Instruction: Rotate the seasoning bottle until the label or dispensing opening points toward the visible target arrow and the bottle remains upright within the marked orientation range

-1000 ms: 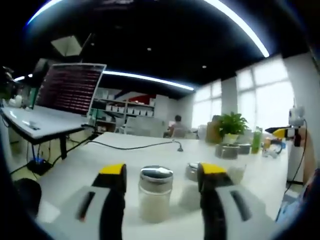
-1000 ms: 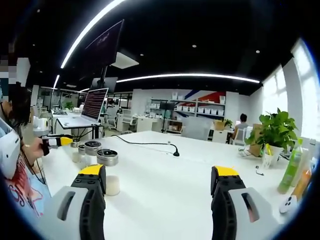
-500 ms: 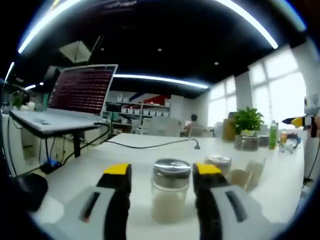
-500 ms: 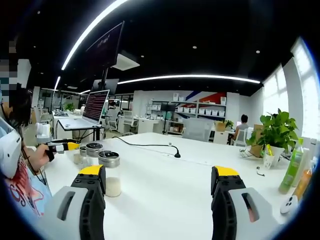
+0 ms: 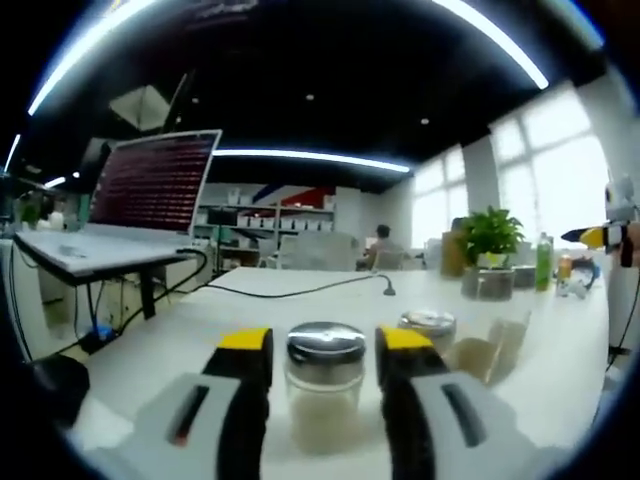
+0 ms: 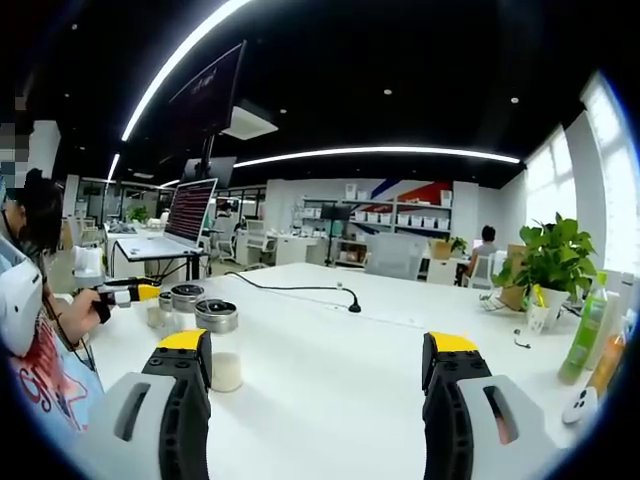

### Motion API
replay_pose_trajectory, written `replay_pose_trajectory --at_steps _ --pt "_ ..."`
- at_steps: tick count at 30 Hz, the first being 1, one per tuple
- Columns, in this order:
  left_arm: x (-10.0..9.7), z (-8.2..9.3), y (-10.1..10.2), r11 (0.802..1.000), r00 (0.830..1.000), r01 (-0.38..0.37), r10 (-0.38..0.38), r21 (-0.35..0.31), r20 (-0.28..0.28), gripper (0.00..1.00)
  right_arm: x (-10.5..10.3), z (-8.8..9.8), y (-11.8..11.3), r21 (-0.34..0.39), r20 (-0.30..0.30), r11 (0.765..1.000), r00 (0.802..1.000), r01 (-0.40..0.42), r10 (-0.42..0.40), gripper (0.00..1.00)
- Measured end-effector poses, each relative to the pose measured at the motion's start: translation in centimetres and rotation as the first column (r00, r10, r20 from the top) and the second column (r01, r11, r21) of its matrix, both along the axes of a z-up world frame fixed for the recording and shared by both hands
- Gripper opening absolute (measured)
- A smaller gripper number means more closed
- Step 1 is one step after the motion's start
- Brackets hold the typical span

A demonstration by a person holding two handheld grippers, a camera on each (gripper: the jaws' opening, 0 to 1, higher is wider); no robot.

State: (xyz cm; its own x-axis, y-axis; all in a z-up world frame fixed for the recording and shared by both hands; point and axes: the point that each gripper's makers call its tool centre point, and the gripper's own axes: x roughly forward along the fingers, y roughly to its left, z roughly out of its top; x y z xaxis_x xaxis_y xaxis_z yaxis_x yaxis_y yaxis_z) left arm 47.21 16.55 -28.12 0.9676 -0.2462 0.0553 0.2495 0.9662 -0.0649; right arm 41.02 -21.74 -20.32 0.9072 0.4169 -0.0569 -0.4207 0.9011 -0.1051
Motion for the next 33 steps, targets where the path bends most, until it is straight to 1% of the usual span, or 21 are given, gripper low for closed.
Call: replay_pose_trajectory --at_steps 2,6,9,11,13,15,29,33 --pt "-0.05 -0.36 -0.05 1.000 1.000 -0.001 0.001 0.009 -0.014 0.48 -0.08 0.07 -0.10 0.001 0.003 1.000 1.000 0.001 -0.001 0.90" --pt "-0.15 -0.46 -0.24 1.000 1.000 0.002 -0.001 0.030 -0.010 0.42 -0.17 0.14 -0.30 -0.001 0.005 1.000 1.000 0.006 -0.006 0.90" --pt "-0.04 -0.79 -0.06 0.999 1.000 -0.001 0.002 0.039 -0.021 0.39 -0.19 0.12 -0.34 -0.002 0.004 1.000 1.000 0.006 -0.006 0.90" --pt "-0.08 -0.75 -0.20 0.998 1.000 0.009 -0.009 0.061 -0.010 0.36 -0.19 0.11 -0.36 -0.002 0.002 1.000 1.000 0.006 -0.006 0.90" --pt "-0.14 -0.79 -0.19 0.996 1.000 -0.003 0.003 0.091 0.000 0.36 -0.20 0.08 -0.34 -0.002 0.001 1.000 1.000 0.006 -0.006 0.90" --pt "-0.15 -0.85 -0.23 0.995 1.000 0.002 -0.003 0.104 0.006 0.36 -0.22 0.08 -0.35 -0.002 0.001 1.000 1.000 0.006 -0.006 0.90" --pt "-0.06 -0.73 -0.51 0.992 0.996 0.087 -0.090 0.093 0.027 0.35 -0.14 0.18 -0.11 0.000 0.004 1.000 1.000 0.001 -0.001 0.89" --pt "-0.11 -0.74 -0.52 0.989 0.993 0.117 -0.119 0.087 0.024 0.35 -0.13 0.24 -0.07 -0.002 0.006 1.000 1.000 0.002 -0.002 0.89"
